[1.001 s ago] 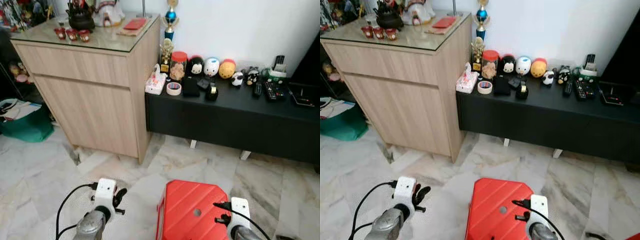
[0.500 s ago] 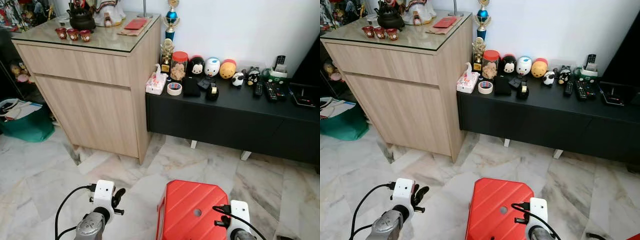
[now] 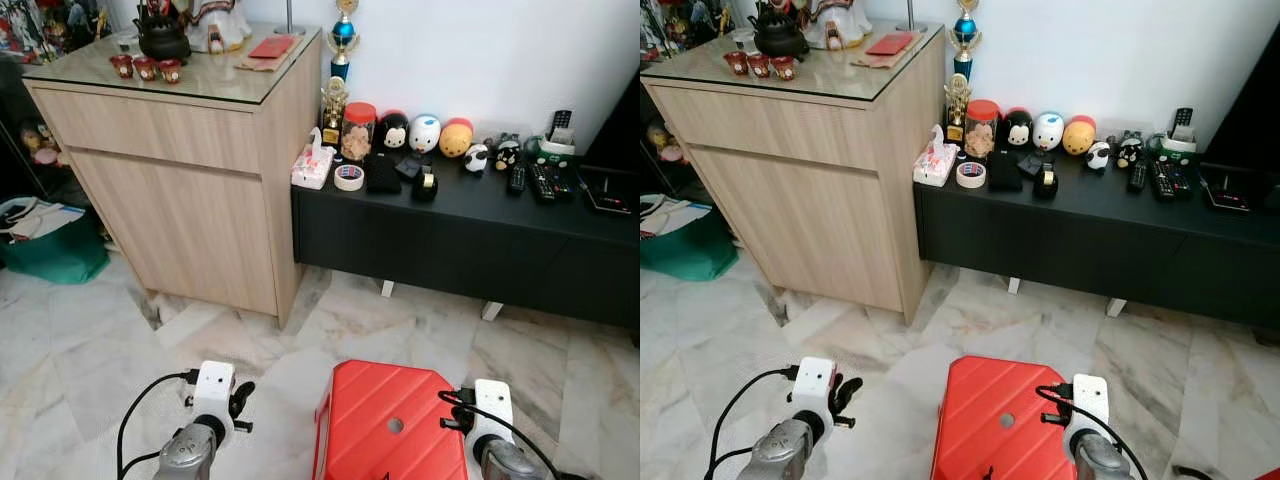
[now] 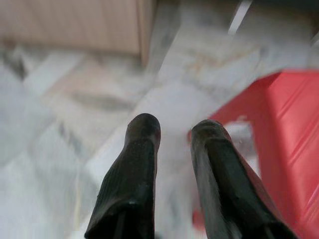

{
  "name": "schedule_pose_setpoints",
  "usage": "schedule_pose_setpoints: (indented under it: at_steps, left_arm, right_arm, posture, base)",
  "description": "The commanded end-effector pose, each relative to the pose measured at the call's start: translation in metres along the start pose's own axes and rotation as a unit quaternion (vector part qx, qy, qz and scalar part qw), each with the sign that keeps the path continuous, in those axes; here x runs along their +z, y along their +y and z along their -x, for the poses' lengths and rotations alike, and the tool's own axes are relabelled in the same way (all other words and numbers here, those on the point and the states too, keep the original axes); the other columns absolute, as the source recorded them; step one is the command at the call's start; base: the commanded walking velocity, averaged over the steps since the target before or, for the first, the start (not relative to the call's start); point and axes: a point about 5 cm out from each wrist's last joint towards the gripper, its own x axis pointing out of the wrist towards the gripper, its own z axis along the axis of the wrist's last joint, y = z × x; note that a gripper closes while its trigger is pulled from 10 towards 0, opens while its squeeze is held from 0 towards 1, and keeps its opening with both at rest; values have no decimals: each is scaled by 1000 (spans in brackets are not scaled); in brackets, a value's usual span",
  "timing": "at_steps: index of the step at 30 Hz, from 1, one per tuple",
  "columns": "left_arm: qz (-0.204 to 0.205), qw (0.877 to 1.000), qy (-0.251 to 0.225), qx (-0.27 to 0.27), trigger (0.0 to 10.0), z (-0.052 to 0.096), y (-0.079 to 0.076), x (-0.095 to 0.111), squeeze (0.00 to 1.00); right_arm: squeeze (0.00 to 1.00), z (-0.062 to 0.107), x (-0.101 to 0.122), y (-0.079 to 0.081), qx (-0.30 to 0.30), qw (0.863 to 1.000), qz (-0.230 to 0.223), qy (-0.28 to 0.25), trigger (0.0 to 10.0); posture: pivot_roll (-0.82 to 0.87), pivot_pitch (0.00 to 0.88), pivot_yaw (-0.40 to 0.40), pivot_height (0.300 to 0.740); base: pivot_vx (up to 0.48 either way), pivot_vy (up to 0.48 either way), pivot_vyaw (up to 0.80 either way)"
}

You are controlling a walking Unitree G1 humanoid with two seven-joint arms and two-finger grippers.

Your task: Hang keys on a hook

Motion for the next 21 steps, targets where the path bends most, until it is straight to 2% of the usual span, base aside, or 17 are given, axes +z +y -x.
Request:
schedule_pose_setpoints:
  at_steps: [1, 5, 10, 17, 21]
  left_arm:
    - [4, 999, 37, 14, 10000, 4, 5, -14, 0]
    - [6, 997, 69, 22, 10000, 9, 7, -28, 0]
    - [15, 994, 104, 38, 10000, 16, 9, -44, 0]
    - [24, 990, 129, 51, 10000, 23, 13, -56, 0]
    - [30, 987, 146, 55, 10000, 30, 13, -68, 0]
  right_arm:
    - [0, 1, -8, -1, -5, 1000, -15, 16, 10000]
    - [0, 2, -12, -2, -11, 999, -27, 25, 10000]
    - [0, 3, -17, -4, -16, 999, -17, 36, 10000]
    - [0, 4, -24, -3, -20, 998, -33, 42, 10000]
    - [0, 7, -36, -2, -23, 997, -39, 56, 10000]
  posture:
    - [44, 0, -49, 740]
    - [54, 0, -59, 740]
    - [62, 0, -68, 740]
    - [58, 0, -58, 740]
    - [51, 0, -44, 740]
  base:
    - [0, 0, 0]
    - [0, 0, 0]
    - [0, 0, 0]
    - [0, 0, 0]
    - [0, 0, 0]
